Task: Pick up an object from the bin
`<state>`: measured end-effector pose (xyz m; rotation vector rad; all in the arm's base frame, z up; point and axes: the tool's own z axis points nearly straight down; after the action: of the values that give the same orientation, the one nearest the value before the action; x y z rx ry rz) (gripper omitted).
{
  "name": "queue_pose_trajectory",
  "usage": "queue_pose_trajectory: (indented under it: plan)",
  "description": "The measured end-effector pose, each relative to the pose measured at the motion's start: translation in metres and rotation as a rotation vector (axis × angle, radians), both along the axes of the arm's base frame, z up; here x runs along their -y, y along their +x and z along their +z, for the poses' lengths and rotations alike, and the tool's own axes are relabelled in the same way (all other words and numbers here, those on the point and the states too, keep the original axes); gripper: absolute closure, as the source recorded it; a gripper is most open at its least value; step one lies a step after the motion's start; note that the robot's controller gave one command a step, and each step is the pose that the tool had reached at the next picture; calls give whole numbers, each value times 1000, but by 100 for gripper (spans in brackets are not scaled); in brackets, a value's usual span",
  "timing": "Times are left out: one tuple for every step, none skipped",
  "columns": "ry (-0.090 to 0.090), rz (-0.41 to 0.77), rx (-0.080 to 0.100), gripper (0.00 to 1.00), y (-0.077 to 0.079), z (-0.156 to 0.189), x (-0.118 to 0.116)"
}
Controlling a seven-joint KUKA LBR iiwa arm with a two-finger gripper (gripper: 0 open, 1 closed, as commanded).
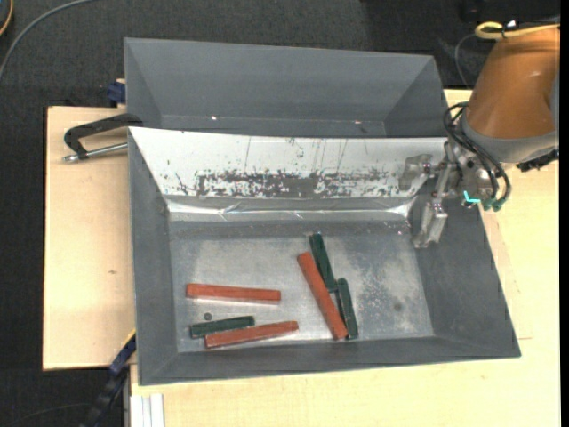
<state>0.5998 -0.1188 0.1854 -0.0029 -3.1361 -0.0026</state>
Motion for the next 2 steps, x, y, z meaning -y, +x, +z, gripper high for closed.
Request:
queue_pose_trajectory:
  plan:
    - [2,132,1,0,-63,-40,-47]
    - [1,80,-3,0,-112,-119,-31]
